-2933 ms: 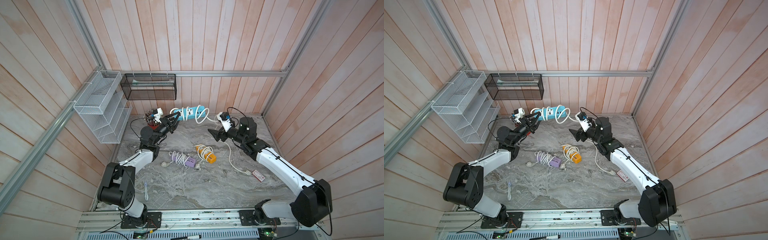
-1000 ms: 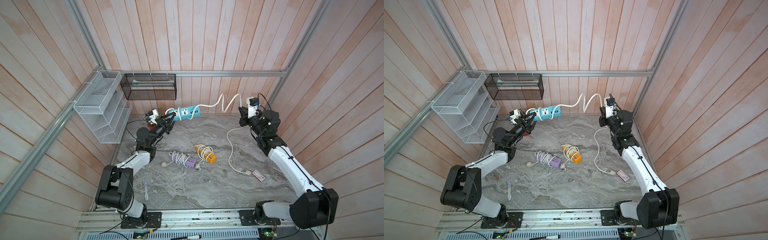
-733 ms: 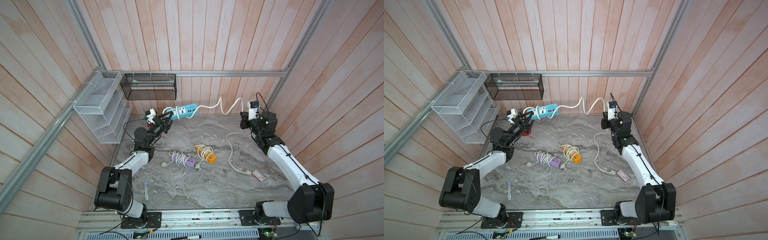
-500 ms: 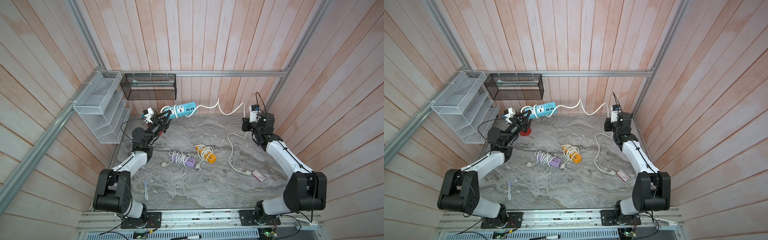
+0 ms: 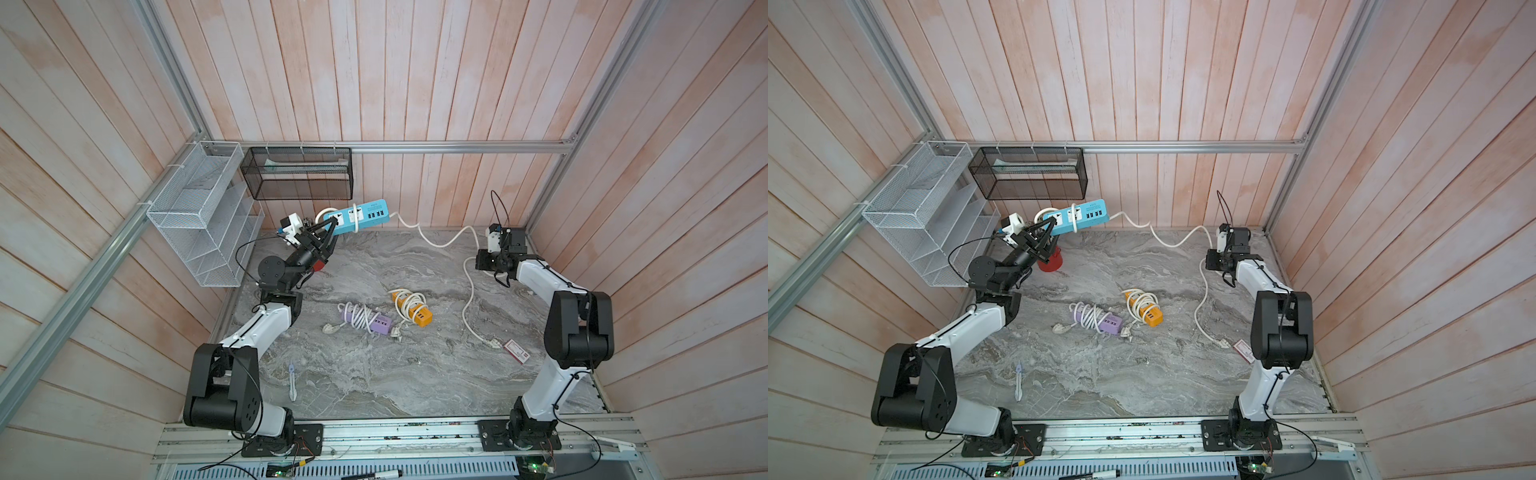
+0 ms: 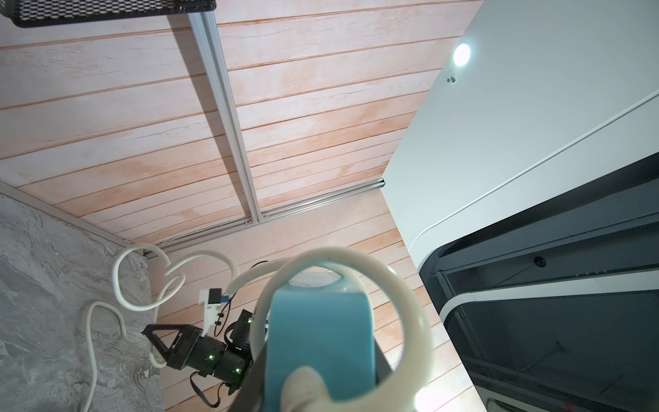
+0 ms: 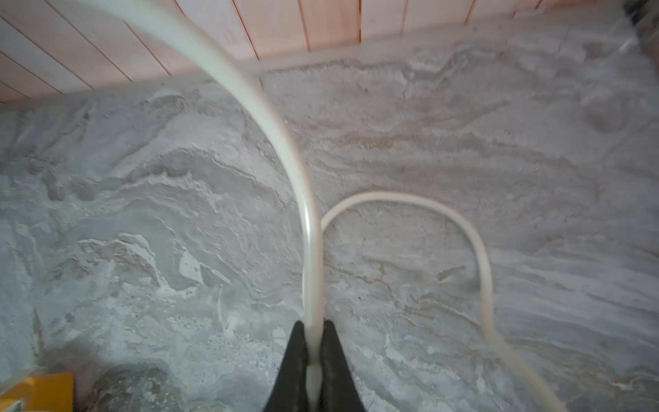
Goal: Unwrap the cord wrapped around the power strip
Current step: Unwrap the power cord from the power strip.
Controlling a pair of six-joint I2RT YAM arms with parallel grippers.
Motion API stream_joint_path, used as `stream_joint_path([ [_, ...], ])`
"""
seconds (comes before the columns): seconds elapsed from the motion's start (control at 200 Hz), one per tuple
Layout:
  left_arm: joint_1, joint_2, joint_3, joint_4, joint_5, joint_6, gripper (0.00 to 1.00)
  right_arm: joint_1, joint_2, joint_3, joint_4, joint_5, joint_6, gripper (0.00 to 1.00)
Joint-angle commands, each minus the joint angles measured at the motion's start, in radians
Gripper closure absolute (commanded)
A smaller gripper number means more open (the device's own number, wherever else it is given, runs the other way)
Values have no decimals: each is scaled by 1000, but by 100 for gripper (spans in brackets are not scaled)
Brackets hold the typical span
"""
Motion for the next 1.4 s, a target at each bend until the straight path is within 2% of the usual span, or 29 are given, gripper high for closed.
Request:
stream_joint_path([
  [0.0,6,-33,-3,70,-8,-9,100,-14,39,25,-54,4,35,100],
  [0.27,18,-33,-4,87,-14,-23,100,-36,145,56,-113,77,58,100],
  [0.595,41,-51,-15,73,-11,-19,100,-72,112,25,-76,92,71,100],
  [0.63,42,-49,-14,74,-11,-20,100,-72,101,23,-77,82,72,90],
  [0.695,42,-46,-14,76,-11,-19,100,-71,73,17,-77,58,73,62],
  [0.775,41,-43,-12,70,-10,-12,100,-62,7,-14,-56,15,62,33],
  [0.82,42,-40,-13,67,-7,-9,100,-44,-46,-36,-38,0,44,22],
  [0.86,42,-37,-13,64,-6,-4,100,-22,-92,-51,-25,-19,14,17],
  [1.025,36,-25,-9,62,-1,0,100,106,-289,-85,38,-104,-104,13],
  [1.165,12,-24,13,18,14,11,100,255,-453,-214,282,-164,-184,8],
  [1.27,-19,-27,39,-32,26,27,100,331,-492,-262,426,-210,-213,5],
  [1.395,-64,-27,77,-82,36,38,100,409,-469,-270,538,-200,-261,5],
])
